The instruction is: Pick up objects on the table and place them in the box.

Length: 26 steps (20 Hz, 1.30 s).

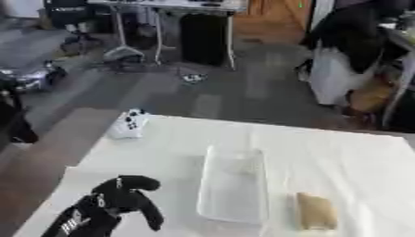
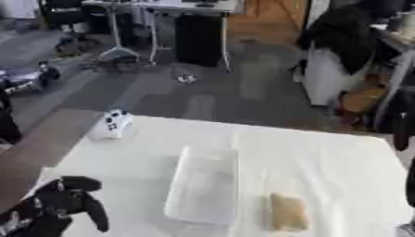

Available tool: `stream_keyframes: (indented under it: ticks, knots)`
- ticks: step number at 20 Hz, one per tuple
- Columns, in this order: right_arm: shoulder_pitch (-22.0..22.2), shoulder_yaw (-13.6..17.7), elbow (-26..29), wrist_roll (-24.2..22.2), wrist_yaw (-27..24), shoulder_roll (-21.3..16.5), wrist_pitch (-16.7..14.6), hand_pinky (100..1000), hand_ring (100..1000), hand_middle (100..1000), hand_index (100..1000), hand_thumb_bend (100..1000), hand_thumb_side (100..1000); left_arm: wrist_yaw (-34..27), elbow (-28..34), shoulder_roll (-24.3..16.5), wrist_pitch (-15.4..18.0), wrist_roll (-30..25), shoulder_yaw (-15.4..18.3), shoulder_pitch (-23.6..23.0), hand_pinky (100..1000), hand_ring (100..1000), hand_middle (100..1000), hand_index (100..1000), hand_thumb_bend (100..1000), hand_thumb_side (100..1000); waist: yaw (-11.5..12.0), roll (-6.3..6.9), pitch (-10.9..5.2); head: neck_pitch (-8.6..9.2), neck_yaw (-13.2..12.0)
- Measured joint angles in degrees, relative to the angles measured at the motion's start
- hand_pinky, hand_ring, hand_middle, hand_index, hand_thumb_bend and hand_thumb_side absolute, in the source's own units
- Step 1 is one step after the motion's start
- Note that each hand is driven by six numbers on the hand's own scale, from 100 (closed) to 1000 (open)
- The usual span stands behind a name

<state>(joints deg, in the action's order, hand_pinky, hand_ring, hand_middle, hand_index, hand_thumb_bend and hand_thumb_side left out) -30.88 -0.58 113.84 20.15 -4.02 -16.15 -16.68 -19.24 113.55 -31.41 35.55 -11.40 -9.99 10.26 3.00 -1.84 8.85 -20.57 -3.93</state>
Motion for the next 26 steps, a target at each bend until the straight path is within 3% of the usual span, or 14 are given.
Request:
stream_keyframes:
  ticks: [12,16,20,21,24,26]
  knots:
    - [0.0,0.02,0.0,0.02,0.01,0.0,0.08,100,253,415,540,146,1000,0.0,0.0,0.0,0.0,0.0,0.0,0.0,482,613,825,808,375,830,0.0,0.0,-0.02,-0.86,1.14]
    - [0.01,0.04,0.0,-0.26,0.62,0.0,0.97,100,250,425,554,234,1000,-0.01,0.0,0.0,0.01,0.01,0.0,0.0,483,613,824,808,379,825,0.25,0.0,-0.17,-0.86,1.59]
    - [0.02,0.35,0.0,-2.1,3.63,-0.24,4.31,100,288,467,585,354,1000,-0.07,0.0,0.0,0.01,0.01,0.01,0.0,483,613,824,808,382,820,1.09,0.0,-0.24,-1.58,1.86]
    - [0.03,0.47,0.0,-2.56,5.14,-0.57,5.28,100,300,477,592,338,1000,-0.09,0.0,0.0,0.01,0.01,0.01,0.0,483,613,824,808,383,820,1.39,0.01,-0.41,-1.95,1.86]
    - [0.5,1.02,0.0,-3.61,11.44,-2.58,8.96,100,345,519,626,484,1000,-0.48,0.0,0.0,-0.01,0.0,0.01,0.01,483,613,824,808,384,817,1.72,0.01,-0.87,-2.91,1.88]
    - [0.72,1.04,0.0,-4.72,16.19,-5.01,12.24,100,365,534,637,504,1000,-0.7,0.0,0.0,-0.06,-0.05,0.01,0.01,483,613,824,808,383,818,1.72,-0.06,-0.99,-4.02,2.22]
